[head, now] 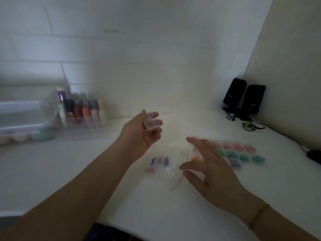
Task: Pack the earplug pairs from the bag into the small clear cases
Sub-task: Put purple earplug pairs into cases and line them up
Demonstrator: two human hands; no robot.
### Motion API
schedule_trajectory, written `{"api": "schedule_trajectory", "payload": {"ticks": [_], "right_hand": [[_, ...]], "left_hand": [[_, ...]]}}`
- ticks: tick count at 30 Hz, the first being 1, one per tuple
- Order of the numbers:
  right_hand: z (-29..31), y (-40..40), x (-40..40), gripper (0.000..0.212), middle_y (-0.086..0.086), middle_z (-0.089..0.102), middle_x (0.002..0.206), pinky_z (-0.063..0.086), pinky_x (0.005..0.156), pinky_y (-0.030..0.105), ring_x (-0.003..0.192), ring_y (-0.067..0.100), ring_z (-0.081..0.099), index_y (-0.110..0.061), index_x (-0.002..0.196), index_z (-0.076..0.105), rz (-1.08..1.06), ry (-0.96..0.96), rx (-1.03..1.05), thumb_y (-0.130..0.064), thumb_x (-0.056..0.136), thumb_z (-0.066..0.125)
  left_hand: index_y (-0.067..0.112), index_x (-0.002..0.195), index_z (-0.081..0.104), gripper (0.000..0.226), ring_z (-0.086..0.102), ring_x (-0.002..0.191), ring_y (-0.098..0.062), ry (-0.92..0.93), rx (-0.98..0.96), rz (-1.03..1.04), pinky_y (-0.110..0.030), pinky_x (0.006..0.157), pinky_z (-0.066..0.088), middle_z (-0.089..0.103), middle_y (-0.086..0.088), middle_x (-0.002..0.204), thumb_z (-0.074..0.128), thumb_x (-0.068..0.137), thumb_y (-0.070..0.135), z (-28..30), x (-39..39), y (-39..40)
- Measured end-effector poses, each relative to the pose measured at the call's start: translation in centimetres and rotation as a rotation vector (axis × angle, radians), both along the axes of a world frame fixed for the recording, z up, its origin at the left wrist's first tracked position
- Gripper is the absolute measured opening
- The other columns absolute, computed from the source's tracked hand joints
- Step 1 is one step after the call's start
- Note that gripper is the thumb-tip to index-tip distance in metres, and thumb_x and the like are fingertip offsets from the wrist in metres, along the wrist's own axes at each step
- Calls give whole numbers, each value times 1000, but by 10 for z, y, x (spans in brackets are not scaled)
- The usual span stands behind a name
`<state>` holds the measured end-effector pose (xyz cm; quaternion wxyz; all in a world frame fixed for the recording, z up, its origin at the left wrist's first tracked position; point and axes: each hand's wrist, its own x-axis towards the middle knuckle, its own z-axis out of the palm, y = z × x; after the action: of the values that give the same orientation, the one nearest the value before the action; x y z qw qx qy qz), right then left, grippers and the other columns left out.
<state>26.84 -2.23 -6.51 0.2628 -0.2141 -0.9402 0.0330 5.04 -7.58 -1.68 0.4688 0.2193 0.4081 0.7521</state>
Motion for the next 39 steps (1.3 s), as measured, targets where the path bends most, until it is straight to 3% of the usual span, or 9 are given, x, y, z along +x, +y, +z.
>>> {"api": "schedule_trajectory", "payload": {"ticks": [5, 10, 17, 22, 26, 31, 34, 36, 39], "right_hand": [[-6, 5, -31, 32, 5, 23, 159, 31, 110, 48, 145, 35, 23, -41, 119, 64, -23, -151, 150, -37, 87, 62], [-11, 4, -56, 19, 0, 36, 154, 40, 107, 48, 142, 31, 31, -37, 102, 72, -125, -109, 147, -41, 88, 61], [8, 10, -37, 28, -17, 42, 146, 33, 109, 32, 143, 12, 27, -35, 78, 73, 107, -58, -69, -56, 86, 56], [53, 33, 13, 19, -20, 50, 141, 41, 108, 33, 138, 8, 39, -37, 94, 74, 354, -86, -569, -45, 77, 76], [42, 31, 1, 14, -27, 62, 121, 45, 105, 37, 122, -4, 51, -40, 88, 75, 169, -127, -301, -34, 76, 78], [27, 20, -22, 14, 1, 73, 95, 55, 83, 43, 90, 18, 67, -13, 93, 77, -4, 94, -229, -18, 80, 77], [28, 12, -26, 18, -4, 69, 117, 51, 94, 44, 111, 18, 61, -21, 96, 77, 7, -62, -50, -31, 81, 76], [31, 10, -21, 15, -20, 44, 144, 37, 110, 44, 139, 10, 33, -37, 96, 75, 76, -255, -47, -43, 83, 71], [40, 17, -3, 12, -33, 21, 152, 30, 114, 45, 146, 2, 6, -49, 91, 72, 120, -330, -72, -49, 79, 72]], "left_hand": [[7, 104, 58, 34, 56, 61, -20, -55, -88, -13, -29, 58, 45, 62, -13, 85, 41, 103, 35, -24, 3, 17], [7, 109, 57, 39, 56, 59, -19, -104, -98, -58, -29, 58, 45, 62, -12, 83, 39, 102, 41, -35, 2, 15], [3, 111, 59, 51, 59, 61, -22, -126, -91, -139, -30, 60, 46, 65, -14, 80, 32, 102, 45, -38, -3, 15], [6, 109, 60, 50, 61, 60, -22, -86, -71, -213, -29, 60, 47, 67, -12, 79, 32, 101, 47, -38, 0, 15], [6, 110, 62, 53, 62, 62, -21, -81, 22, -229, -29, 59, 50, 67, -12, 82, 31, 100, 49, -36, 2, 14], [6, 113, 62, 53, 62, 62, -21, -100, 101, -191, -30, 61, 50, 67, -12, 83, 33, 99, 49, -33, -2, 12], [7, 113, 62, 53, 62, 64, -21, -83, 133, -178, -31, 62, 51, 67, -13, 85, 34, 98, 49, -32, -2, 10], [7, 114, 61, 53, 62, 65, -21, -42, 130, -171, -32, 64, 51, 66, -13, 86, 35, 97, 50, -32, -3, 8], [8, 114, 61, 52, 61, 64, -22, 18, 68, -189, -32, 63, 51, 66, -12, 86, 35, 98, 50, -34, -1, 7]]}}
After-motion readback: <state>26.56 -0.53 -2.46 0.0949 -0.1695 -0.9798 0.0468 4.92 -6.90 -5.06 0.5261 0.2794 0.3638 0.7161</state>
